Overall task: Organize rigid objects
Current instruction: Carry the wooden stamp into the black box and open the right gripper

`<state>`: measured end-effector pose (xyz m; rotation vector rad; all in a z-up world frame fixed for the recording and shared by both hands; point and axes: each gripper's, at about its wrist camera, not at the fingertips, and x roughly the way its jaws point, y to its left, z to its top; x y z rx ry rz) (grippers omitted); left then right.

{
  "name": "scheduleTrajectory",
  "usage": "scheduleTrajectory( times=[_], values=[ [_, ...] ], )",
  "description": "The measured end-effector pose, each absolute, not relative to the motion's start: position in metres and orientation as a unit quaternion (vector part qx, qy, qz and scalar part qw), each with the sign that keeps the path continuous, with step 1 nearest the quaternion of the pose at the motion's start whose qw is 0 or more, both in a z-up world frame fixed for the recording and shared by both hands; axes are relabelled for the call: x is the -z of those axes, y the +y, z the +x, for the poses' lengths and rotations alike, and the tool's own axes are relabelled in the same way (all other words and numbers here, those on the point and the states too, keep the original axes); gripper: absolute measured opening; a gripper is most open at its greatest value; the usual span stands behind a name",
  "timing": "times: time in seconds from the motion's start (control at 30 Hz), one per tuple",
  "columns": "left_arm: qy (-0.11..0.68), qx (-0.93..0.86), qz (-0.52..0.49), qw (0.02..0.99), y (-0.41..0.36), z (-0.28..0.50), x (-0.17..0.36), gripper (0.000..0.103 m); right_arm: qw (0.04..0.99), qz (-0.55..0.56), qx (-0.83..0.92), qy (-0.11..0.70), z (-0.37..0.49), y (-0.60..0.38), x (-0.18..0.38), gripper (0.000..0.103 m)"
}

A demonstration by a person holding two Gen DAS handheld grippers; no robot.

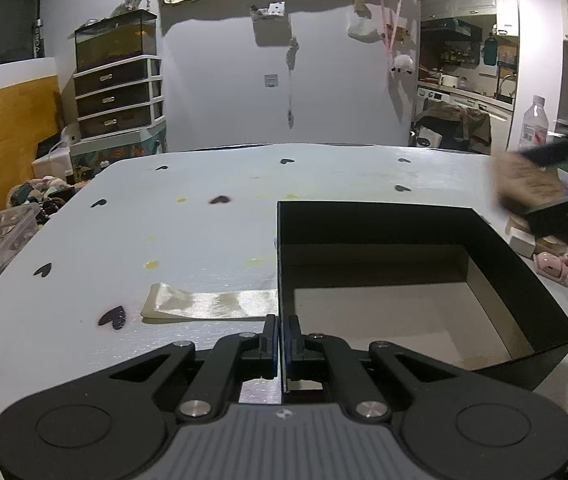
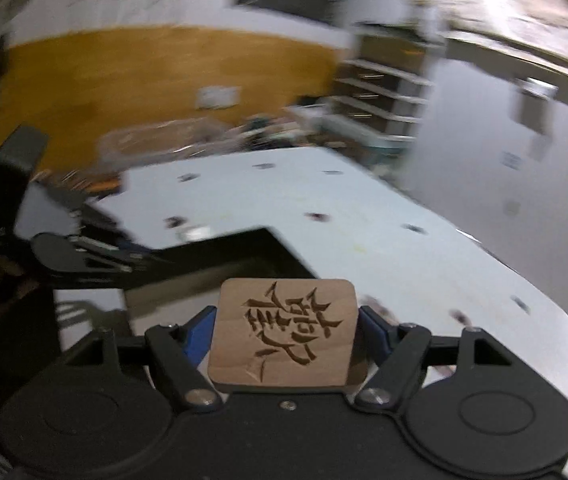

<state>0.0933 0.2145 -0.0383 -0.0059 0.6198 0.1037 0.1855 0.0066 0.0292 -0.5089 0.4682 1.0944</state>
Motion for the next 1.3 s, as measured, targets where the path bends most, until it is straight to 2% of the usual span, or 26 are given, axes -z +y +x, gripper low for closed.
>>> scheduleTrajectory(
  times=[0.27, 0.43, 0.7, 0.83, 1.07, 1.17, 1.3],
  values=[
    [0.308, -0.042, -0.016, 0.95, 0.215, 0.097, 0.037, 0.003, 0.698, -0.346, -0.579, 0.238, 0.201, 0.097, 0.006, 0.076],
    [0.311, -0.043, -0.037, 0.949, 0.22, 0.099, 0.039, 0.003, 0.668, -0.395, -0.59, 0.22, 0.207, 0.128, 0.026, 0.075],
    [0.311, -0.049, -0.049, 0.948, 0.222, 0.101, 0.038, 0.003, 0.655, -0.403, -0.594, 0.234, 0.22, 0.143, 0.042, 0.075],
    [0.312, -0.051, -0.048, 0.947, 0.22, 0.101, 0.038, 0.002, 0.672, -0.4, -0.58, 0.228, 0.223, 0.142, 0.047, 0.082],
    [0.312, -0.057, -0.05, 0.947, 0.218, 0.101, 0.037, 0.002, 0.682, -0.39, -0.578, 0.222, 0.222, 0.136, 0.041, 0.082],
    [0.313, -0.06, -0.052, 0.946, 0.218, 0.101, 0.037, 0.002, 0.683, -0.387, -0.576, 0.226, 0.221, 0.132, 0.038, 0.078],
    [0.313, -0.061, -0.052, 0.946, 0.218, 0.101, 0.037, 0.002, 0.685, -0.36, -0.569, 0.279, 0.22, 0.122, 0.03, 0.065]
  ],
)
